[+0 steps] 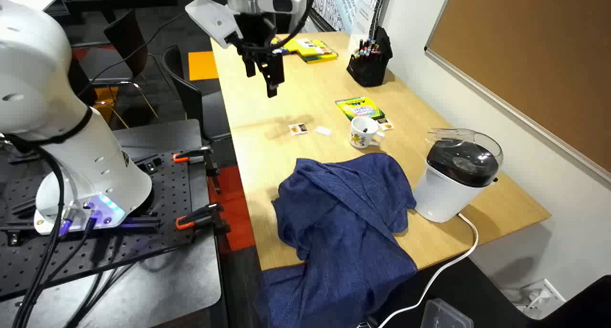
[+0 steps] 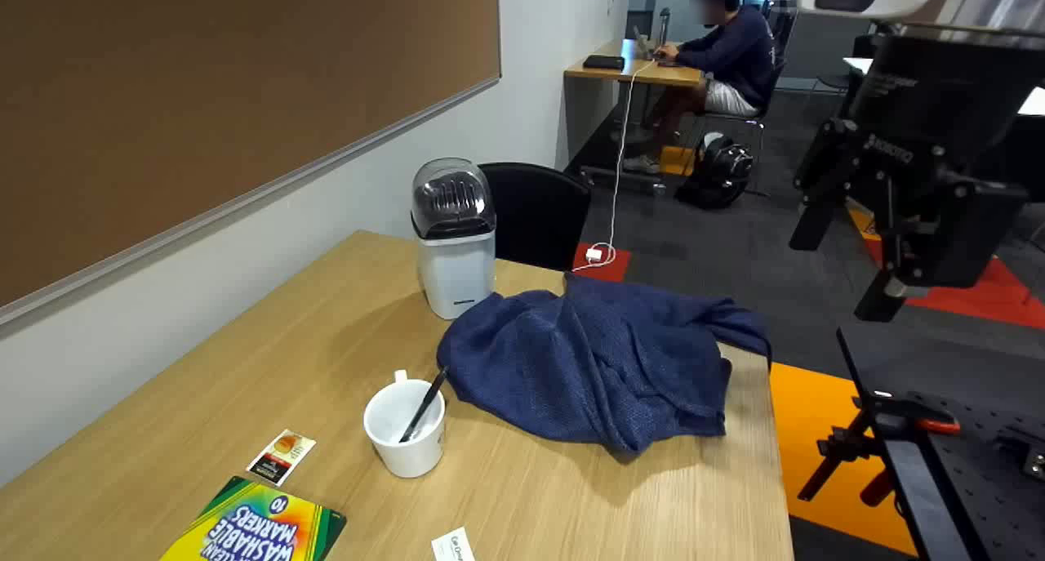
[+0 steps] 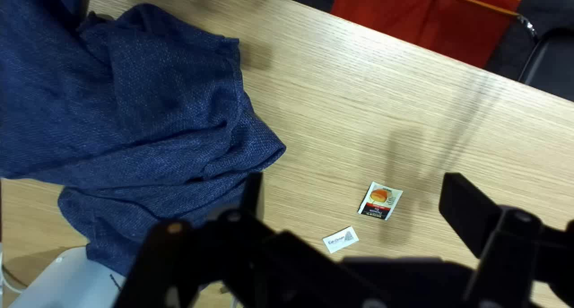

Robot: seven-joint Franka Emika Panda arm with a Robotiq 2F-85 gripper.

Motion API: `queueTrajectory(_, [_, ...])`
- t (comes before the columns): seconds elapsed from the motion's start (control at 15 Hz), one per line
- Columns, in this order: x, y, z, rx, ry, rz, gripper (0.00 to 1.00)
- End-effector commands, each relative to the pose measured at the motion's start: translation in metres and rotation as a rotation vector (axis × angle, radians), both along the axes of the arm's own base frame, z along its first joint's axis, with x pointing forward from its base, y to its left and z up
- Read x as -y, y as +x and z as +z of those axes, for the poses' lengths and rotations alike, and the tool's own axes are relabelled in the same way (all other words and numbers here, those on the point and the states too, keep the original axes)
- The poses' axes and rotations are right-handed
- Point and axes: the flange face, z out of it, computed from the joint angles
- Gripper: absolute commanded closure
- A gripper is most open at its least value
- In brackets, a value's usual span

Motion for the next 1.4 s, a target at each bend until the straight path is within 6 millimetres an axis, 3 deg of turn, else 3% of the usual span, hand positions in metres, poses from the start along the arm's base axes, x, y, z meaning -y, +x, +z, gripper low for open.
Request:
queueTrajectory(0.0, [0.0, 0.0, 0.0, -0.001, 0.0, 0.0, 0.0])
queueTrajectory(0.67, [0.0, 0.0, 0.0, -0.003, 0.0, 0.0, 0.0])
queueTrajectory(1.33, [-0.011, 0.021, 0.008, 0.064, -0.044, 0.107, 0.0])
